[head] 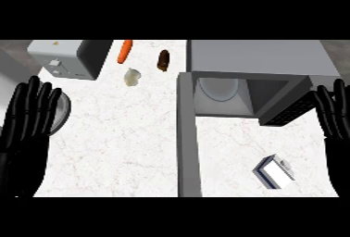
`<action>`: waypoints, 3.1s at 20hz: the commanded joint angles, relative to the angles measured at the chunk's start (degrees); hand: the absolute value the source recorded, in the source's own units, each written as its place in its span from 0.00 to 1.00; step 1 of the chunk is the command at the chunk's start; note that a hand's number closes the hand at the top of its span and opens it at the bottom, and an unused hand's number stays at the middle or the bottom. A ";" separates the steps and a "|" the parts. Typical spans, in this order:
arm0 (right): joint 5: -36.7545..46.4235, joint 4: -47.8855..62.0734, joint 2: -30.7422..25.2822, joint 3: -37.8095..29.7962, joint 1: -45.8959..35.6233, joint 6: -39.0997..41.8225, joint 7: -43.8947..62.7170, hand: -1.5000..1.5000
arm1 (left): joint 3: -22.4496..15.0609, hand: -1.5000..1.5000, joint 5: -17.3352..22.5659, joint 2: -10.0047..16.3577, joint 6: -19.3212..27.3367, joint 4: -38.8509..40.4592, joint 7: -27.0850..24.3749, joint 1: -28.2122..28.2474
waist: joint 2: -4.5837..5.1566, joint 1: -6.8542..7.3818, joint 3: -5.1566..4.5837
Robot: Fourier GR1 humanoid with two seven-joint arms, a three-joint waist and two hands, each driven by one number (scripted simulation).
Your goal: Pick up the milk, place it into the microwave and close the microwave
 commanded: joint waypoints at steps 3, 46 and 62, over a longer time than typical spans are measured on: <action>-10.63 -0.46 -6.21 -3.41 0.72 11.36 -2.76 0.00 | 3.13 0.00 2.62 2.00 -2.01 -0.54 -0.65 0.63 | 1.00 -1.47 1.86; 12.62 52.80 -9.51 -14.49 4.50 26.84 -44.33 0.00 | 33.62 0.00 49.83 5.51 -26.45 -15.12 9.38 28.74 | 0.98 -0.16 1.93; 20.06 89.52 -12.21 -10.85 -9.54 15.01 -67.50 0.00 | 32.90 0.00 48.49 1.78 -29.69 -17.06 9.45 31.00 | 1.22 -0.05 2.05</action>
